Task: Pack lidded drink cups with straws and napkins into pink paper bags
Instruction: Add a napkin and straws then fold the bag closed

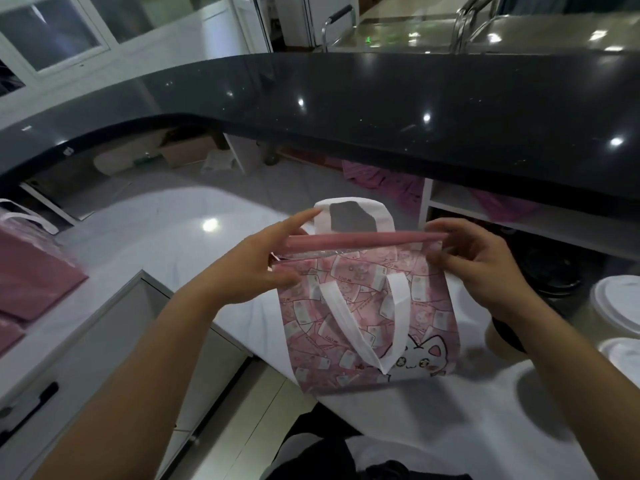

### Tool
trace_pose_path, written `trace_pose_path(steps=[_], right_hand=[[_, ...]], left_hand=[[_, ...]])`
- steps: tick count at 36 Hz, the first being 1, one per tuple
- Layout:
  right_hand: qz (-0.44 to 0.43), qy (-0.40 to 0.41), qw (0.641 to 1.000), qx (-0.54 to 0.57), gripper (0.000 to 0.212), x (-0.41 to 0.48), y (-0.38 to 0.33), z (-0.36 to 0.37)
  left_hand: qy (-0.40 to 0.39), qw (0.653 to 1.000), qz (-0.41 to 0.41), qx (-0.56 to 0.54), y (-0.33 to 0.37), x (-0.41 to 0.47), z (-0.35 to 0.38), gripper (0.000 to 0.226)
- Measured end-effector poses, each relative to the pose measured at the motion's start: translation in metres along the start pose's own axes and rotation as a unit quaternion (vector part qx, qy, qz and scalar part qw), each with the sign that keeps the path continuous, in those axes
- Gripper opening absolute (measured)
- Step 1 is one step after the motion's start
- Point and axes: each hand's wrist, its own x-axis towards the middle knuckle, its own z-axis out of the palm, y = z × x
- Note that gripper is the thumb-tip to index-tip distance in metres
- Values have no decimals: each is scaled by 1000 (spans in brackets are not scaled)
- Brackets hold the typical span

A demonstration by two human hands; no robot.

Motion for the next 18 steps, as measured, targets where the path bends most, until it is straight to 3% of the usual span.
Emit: trace_pose_path(steps=[3, 7, 10, 14, 18], right_hand=[[-23, -26, 999, -40, 41, -2, 0, -2], [-49, -66, 992, -95, 67, -4, 2, -4], [-60, -76, 991, -92, 66, -7, 4, -7], [-67, -94, 988, -101, 56, -11, 2, -10], [-50, -132, 976, -168, 42, -14, -11, -16]], left_hand=[[58, 998, 11, 11, -7, -5, 7, 70], [133, 988, 51, 59, -16, -11, 19, 52], [153, 981, 94, 76, -22, -16, 28, 47], [144, 980, 107, 83, -26, -22, 33, 39], [75, 987, 90, 112, -27, -28, 29, 38]])
